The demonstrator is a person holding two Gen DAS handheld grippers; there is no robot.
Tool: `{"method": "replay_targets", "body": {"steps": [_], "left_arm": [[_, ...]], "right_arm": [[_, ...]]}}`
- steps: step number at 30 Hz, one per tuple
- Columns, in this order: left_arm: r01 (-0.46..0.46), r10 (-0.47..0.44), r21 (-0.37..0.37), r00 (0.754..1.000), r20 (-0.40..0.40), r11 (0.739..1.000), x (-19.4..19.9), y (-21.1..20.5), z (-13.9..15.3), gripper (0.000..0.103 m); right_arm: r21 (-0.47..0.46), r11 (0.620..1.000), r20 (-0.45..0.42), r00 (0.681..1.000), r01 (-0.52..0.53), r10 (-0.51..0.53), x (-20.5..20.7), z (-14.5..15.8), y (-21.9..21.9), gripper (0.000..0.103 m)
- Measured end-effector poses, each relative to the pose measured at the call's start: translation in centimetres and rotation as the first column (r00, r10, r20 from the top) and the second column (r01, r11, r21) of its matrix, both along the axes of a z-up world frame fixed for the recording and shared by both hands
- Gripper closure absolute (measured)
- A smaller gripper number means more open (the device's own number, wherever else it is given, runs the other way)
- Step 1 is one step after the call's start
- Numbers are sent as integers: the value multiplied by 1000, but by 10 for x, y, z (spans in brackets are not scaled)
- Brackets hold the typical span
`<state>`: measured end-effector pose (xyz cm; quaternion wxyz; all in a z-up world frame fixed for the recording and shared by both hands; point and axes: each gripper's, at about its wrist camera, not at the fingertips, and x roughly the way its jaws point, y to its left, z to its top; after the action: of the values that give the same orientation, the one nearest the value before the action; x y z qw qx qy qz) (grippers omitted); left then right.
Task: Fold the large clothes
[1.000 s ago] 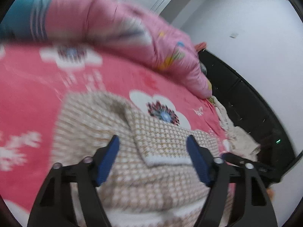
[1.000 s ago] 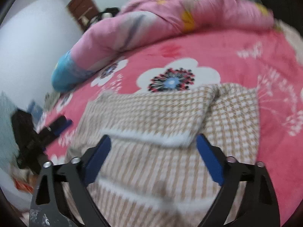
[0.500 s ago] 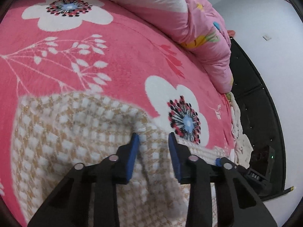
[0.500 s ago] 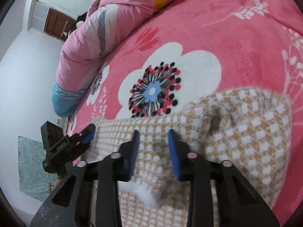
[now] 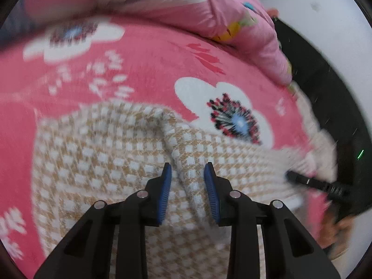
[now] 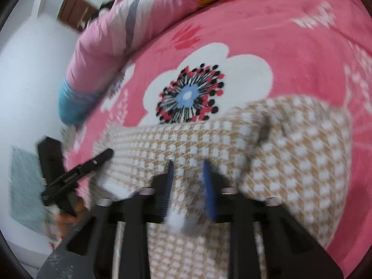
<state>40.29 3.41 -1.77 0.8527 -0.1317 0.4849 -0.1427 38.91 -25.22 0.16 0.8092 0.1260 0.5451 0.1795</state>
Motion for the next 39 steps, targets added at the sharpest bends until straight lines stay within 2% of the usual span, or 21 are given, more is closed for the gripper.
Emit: {"method": "replay_targets", "body": {"steps": [2, 4, 6, 10, 11, 13, 16, 17, 19, 20, 21, 22, 24, 26, 27, 29, 31, 33, 35, 37, 39], "left_arm": [[32, -39, 131, 998, 55, 991, -5, -14, -3, 75], [40, -56, 190, 995, 80, 981, -7, -21, -4, 74], [35, -52, 191, 995, 89, 981, -9, -20, 2, 74], [20, -53, 175, 981, 185, 984, -22, -9, 29, 74], [28, -66, 165, 972, 228, 986, -24, -10, 39, 74], [53, -85, 129, 963, 254, 990, -18, -18, 48, 74], [117, -130, 73, 970, 205, 990, 4, -43, 42, 74], [124, -136, 81, 975, 173, 989, 10, -49, 36, 74], [119, -128, 166, 991, 45, 979, 28, -62, 5, 74], [124, -126, 168, 992, 2, 978, 32, -61, -12, 75], [123, -126, 153, 992, 16, 981, 30, -59, -16, 75], [125, -131, 144, 991, 35, 982, 27, -57, -15, 75], [127, -136, 147, 990, 47, 981, 22, -55, -6, 74], [141, -155, 144, 984, 90, 980, 12, -52, 8, 74], [157, -172, 132, 980, 104, 979, 8, -50, 11, 74], [190, -205, 138, 974, 101, 972, 0, -52, 11, 74], [205, -222, 201, 973, 69, 958, -5, -59, -6, 74], [205, -229, 232, 970, 81, 951, -9, -64, -10, 74], [188, -209, 205, 974, 83, 961, -13, -60, 2, 74], [204, -224, 166, 968, 116, 965, -23, -56, 15, 74], [230, -256, 185, 958, 130, 955, -34, -57, 18, 74]], "right_arm": [[-66, 997, 23, 999, -29, 31, 3, -4, 7, 103], [-59, 998, 6, 1000, -23, 23, 5, -7, 4, 103], [-87, 996, 18, 1000, -8, 9, -1, 5, 0, 103], [-233, 972, 155, 987, -7, 44, -16, 39, 6, 79], [-243, 970, 175, 982, -20, 64, -16, 44, 11, 79], [-227, 973, 186, 979, -45, 89, -9, 45, 24, 79], [-183, 978, 169, 977, -97, 129, 8, 28, 50, 79], [-195, 975, 158, 978, -104, 135, 13, 19, 58, 79], [-244, 963, 109, 983, -119, 149, 22, -12, 67, 79], [-253, 959, 98, 983, -127, 156, 25, -25, 69, 79], [-246, 961, 105, 982, -127, 157, 25, -29, 67, 79], [-219, 968, 98, 984, -122, 147, 26, -24, 63, 79], [-225, 967, 87, 986, -118, 141, 24, -12, 62, 79], [-236, 964, 129, 979, -123, 156, 15, 5, 62, 79], [-207, 968, 153, 972, -145, 179, 6, 14, 63, 79], [-204, 963, 152, 966, -175, 208, -4, 10, 67, 79], [-231, 956, 124, 969, -182, 215, -6, -13, 68, 79], [-190, 967, 116, 974, -172, 196, -4, -16, 62, 79], [-160, 978, 86, 985, -133, 148, -4, -4, 53, 79], [-175, 973, 129, 977, -149, 172, -21, 11, 57, 79], [-208, 963, 136, 970, -172, 202, -33, 6, 64, 79]]}}
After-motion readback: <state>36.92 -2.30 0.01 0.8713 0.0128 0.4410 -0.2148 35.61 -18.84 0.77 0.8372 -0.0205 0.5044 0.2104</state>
